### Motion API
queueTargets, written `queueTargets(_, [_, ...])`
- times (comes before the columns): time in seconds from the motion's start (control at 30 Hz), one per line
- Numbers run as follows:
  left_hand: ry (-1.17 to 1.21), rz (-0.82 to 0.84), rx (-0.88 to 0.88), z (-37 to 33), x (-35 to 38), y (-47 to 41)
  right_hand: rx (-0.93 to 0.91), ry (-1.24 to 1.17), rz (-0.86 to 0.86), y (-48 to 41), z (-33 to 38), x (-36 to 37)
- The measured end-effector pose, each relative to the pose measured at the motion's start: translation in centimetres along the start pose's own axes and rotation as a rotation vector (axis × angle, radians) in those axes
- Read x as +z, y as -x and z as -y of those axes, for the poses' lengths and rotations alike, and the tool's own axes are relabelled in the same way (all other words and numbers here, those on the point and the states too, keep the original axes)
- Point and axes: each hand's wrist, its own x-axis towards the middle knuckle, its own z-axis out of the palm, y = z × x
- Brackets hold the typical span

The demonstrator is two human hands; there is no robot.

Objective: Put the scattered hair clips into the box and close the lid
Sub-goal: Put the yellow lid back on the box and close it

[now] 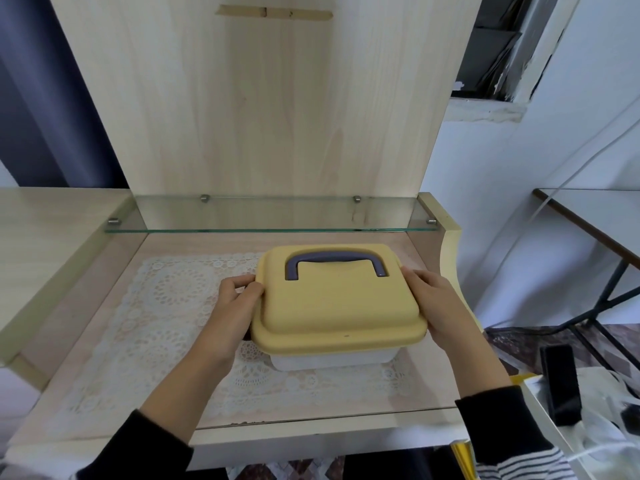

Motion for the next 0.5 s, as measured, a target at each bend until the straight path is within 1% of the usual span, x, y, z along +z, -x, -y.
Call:
queueTargets(0.1, [0.154, -0.008, -0.051, -0.1, -0.5, -0.3, 0.001, 0.016, -0.033, 0.2, 0.4, -0.1])
queueTargets(0.17, [0.226, 0.025, -0.085, -0.2, -0.7, -0.4, 0.021, 0.01, -0.048, 0.2, 0.5, -0.3])
queueTargets(0.23, [0.252, 0.019, -0.111, -0.3, -0.8, -0.4, 0.017, -0.006, -0.036, 0.2, 0.6, -0.3])
queueTargets(0.4, [0.091, 0.017, -0.008, -1.1, 0.4, 0.3, -0.016, -0.017, -0.045, 0.2, 0.5, 0.2])
queueTargets(0.5, [0.053, 0.069, 0.025, -0.8, 1.0, 0.0, 0.032, -0.03, 0.001, 0.3, 0.6, 0.4])
